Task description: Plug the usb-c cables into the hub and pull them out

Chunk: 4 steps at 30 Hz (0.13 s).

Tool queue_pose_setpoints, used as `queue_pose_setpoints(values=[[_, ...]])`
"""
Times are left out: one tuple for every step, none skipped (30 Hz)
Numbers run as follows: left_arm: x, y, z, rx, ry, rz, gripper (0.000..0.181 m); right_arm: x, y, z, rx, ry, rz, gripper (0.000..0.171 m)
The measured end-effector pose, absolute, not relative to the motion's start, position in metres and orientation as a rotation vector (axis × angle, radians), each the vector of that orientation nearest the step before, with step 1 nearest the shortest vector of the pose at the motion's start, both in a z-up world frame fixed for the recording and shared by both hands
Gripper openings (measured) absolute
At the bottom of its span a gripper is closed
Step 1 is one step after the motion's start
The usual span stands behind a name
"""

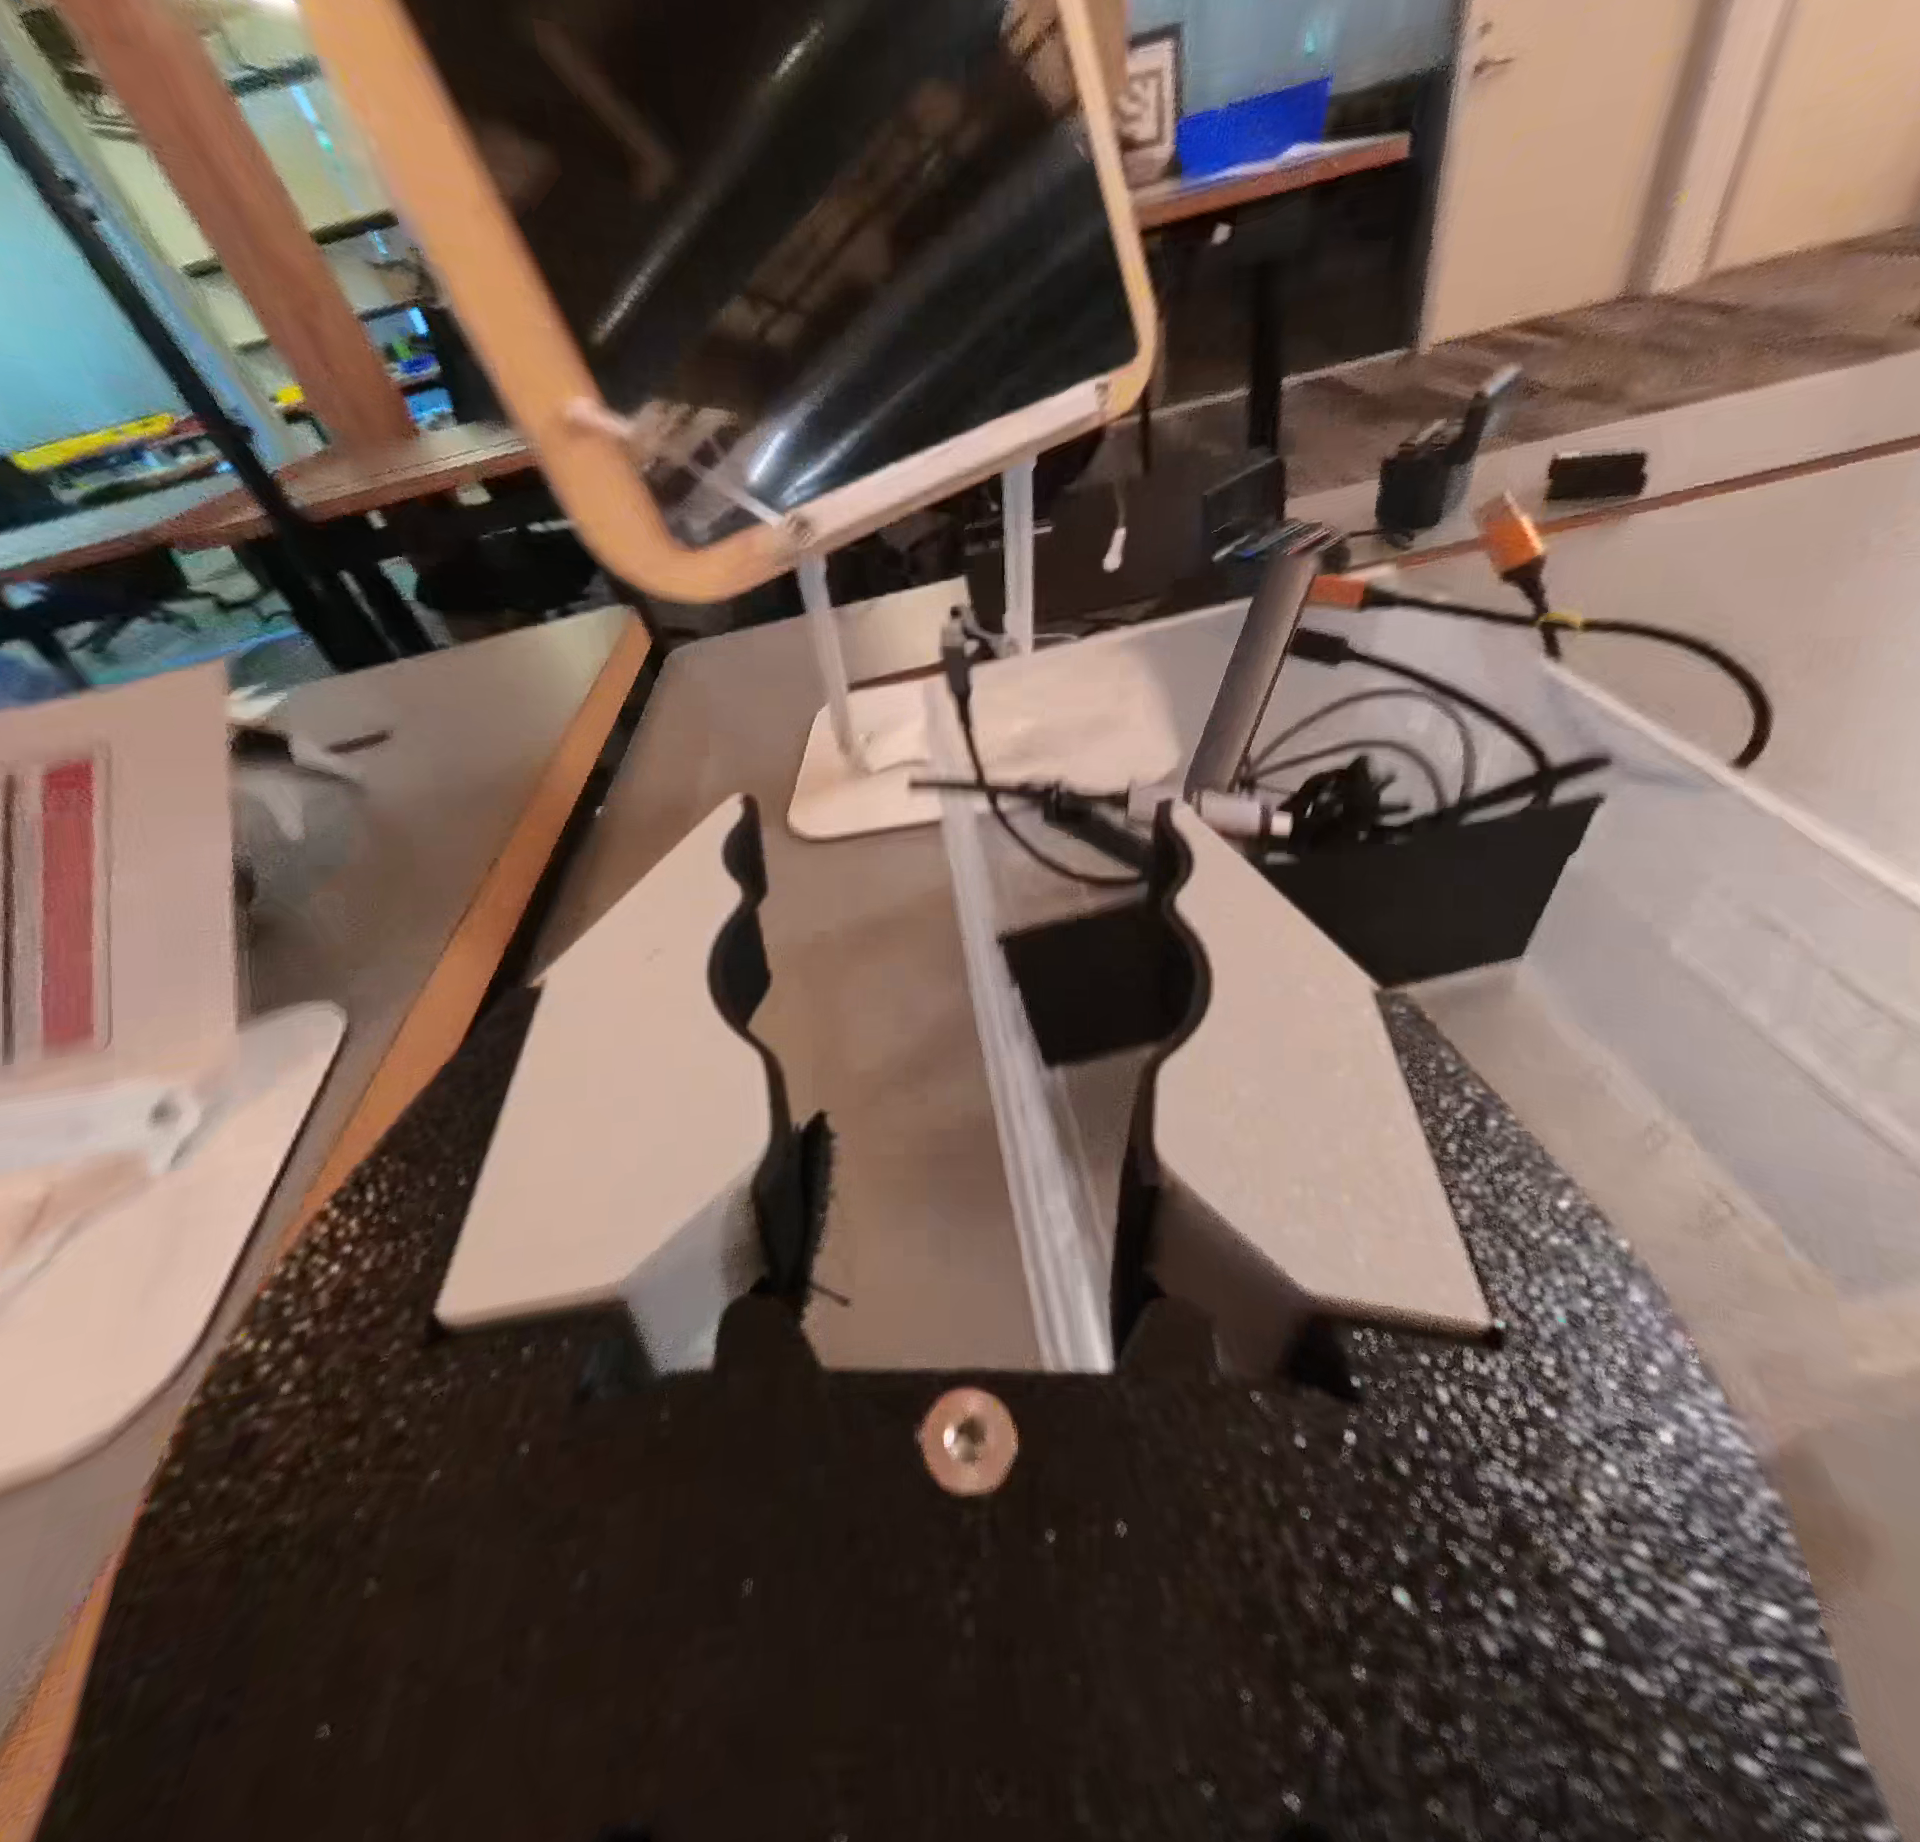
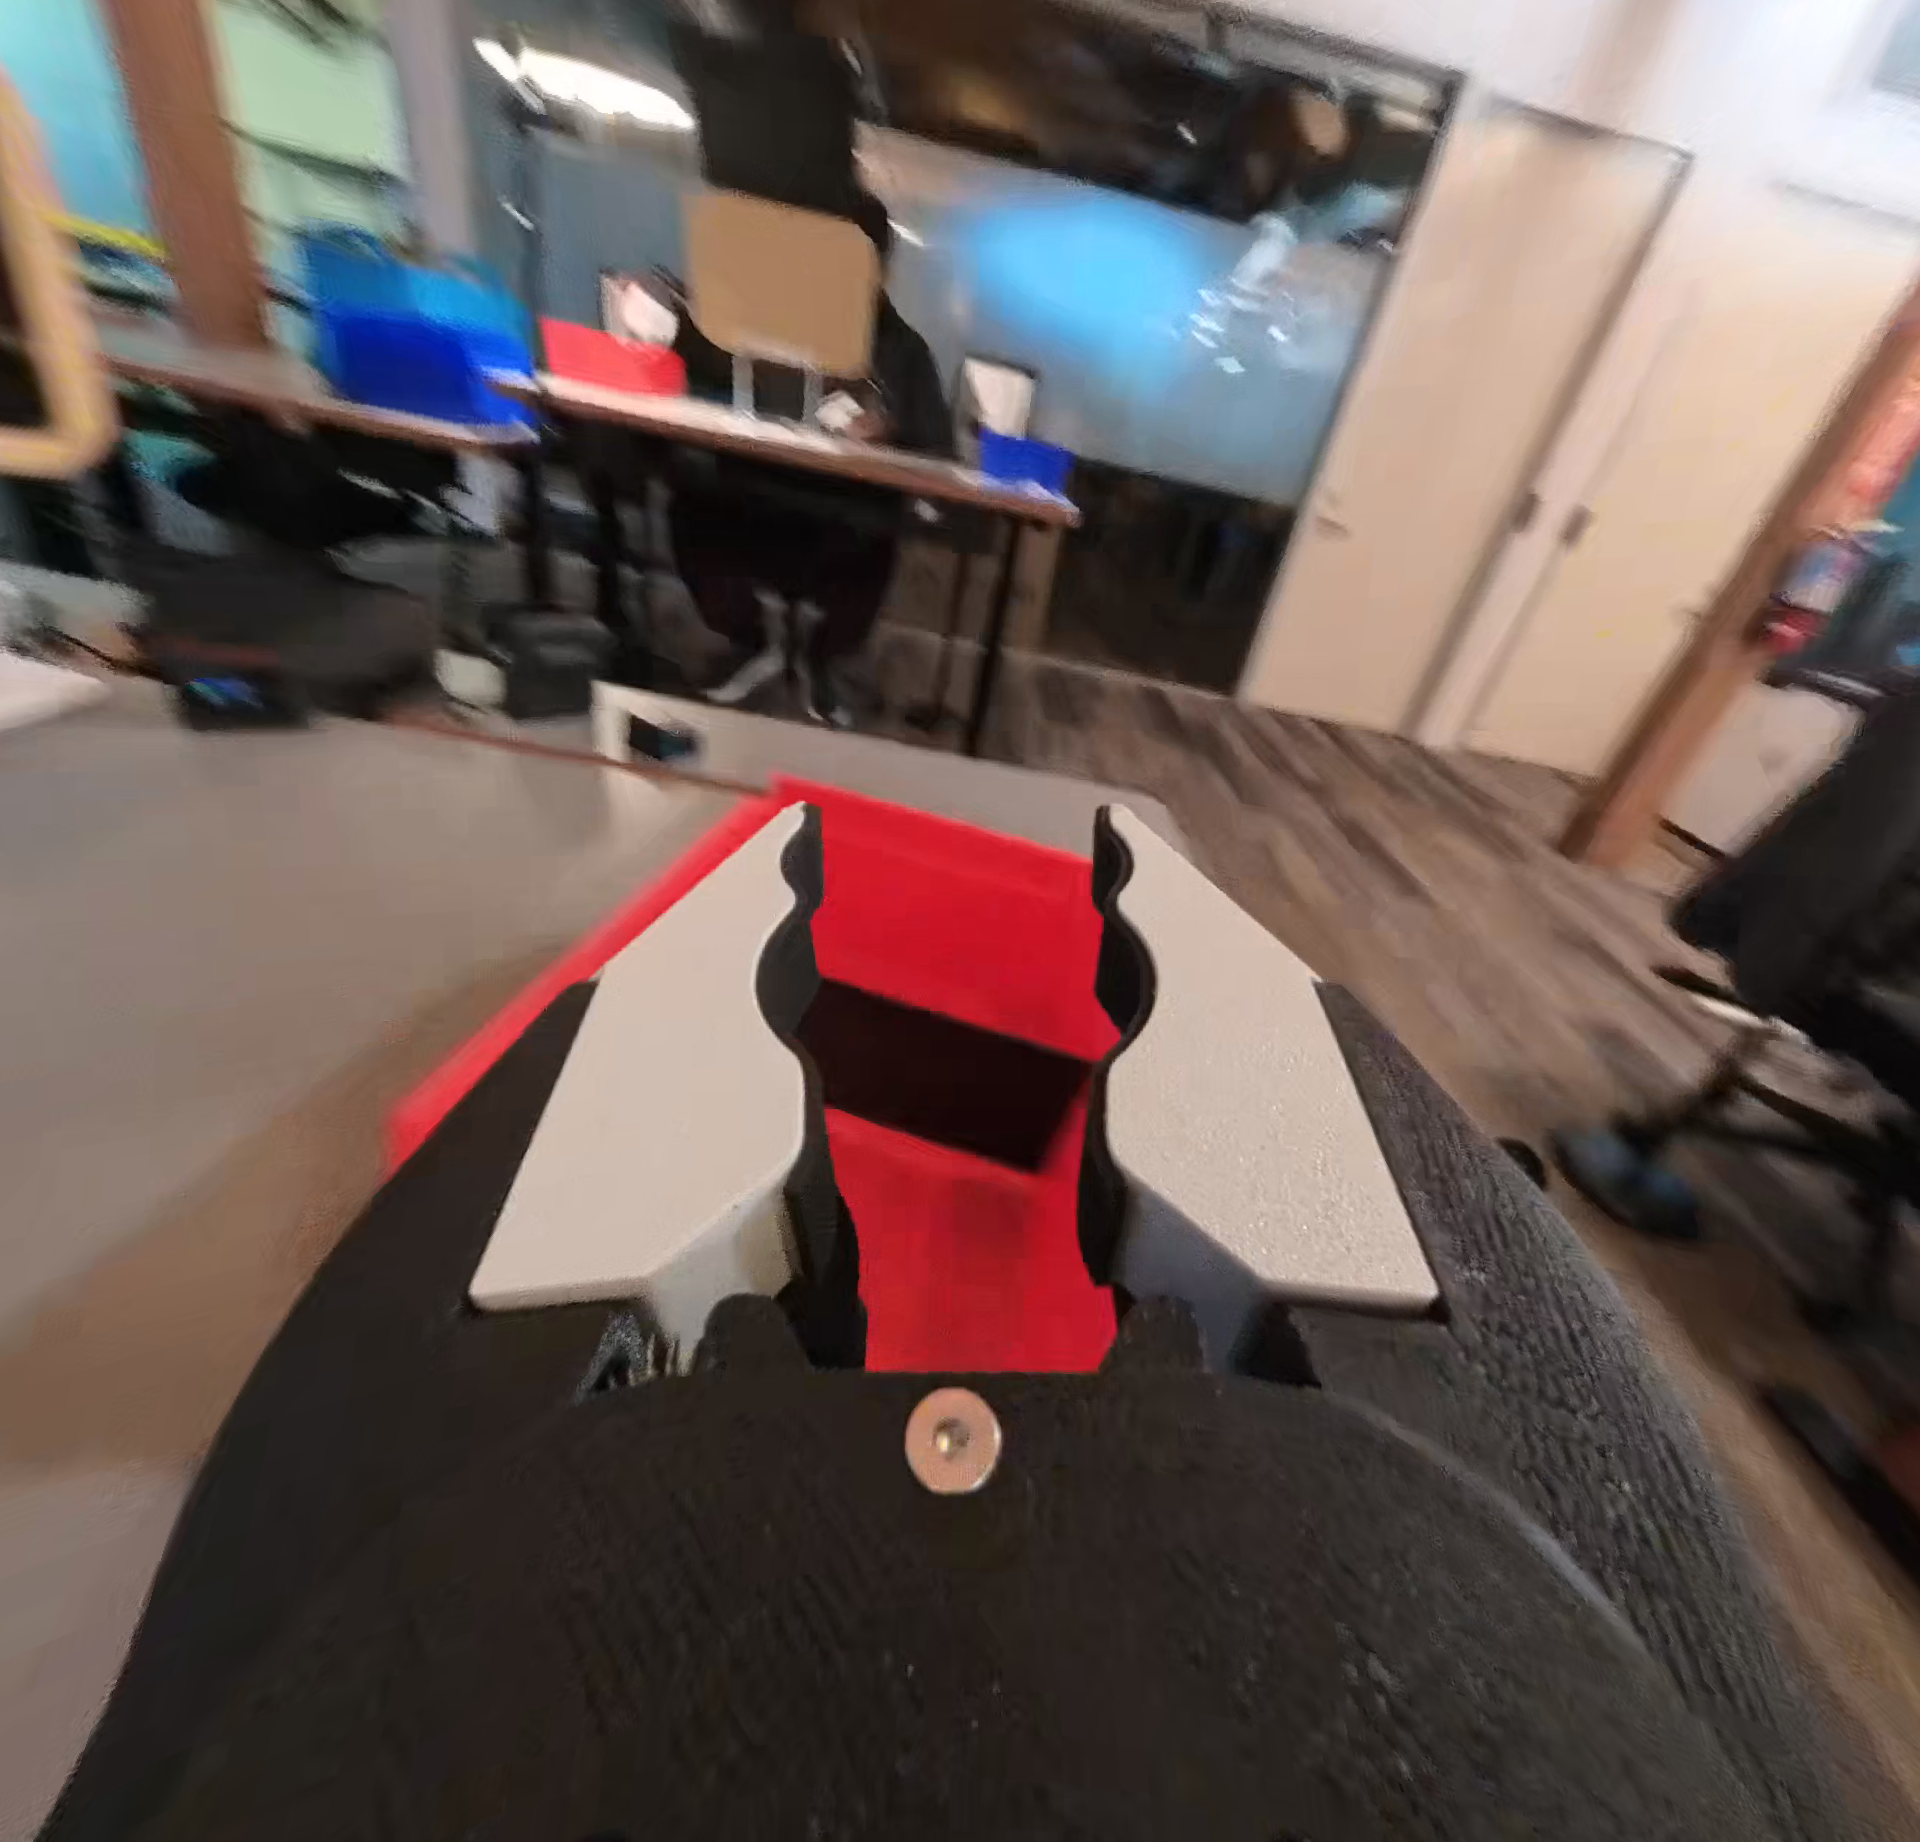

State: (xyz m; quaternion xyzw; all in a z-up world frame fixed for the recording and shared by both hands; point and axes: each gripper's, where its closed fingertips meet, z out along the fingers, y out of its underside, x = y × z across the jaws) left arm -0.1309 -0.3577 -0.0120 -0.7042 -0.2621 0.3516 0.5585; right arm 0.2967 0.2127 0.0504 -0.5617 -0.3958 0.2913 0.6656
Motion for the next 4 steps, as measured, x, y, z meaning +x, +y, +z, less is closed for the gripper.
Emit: queue_pose_setpoints(values=[[-0.138, -0.339, -0.006, -1.705, -0.578, 0.812, 0.07, 0.279, 0.196, 0.059, -1.252, -0.911, 0.729, 0.047], [-0.141, -0.314, -0.002, -1.764, -0.494, 0.759, 0.066, 0.26, 0.18, 0.063, -1.257, -0.943, 0.812, 0.046], [-0.145, -0.288, 0.001, -1.808, -0.415, 0.697, 0.064, 0.24, 0.16, 0.067, -1.245, -0.984, 0.912, 0.047], [-0.147, -0.262, 0.002, -1.862, -0.338, 0.625, 0.058, 0.221, 0.137, 0.074, -1.199, -1.021, 1.031, 0.047]])
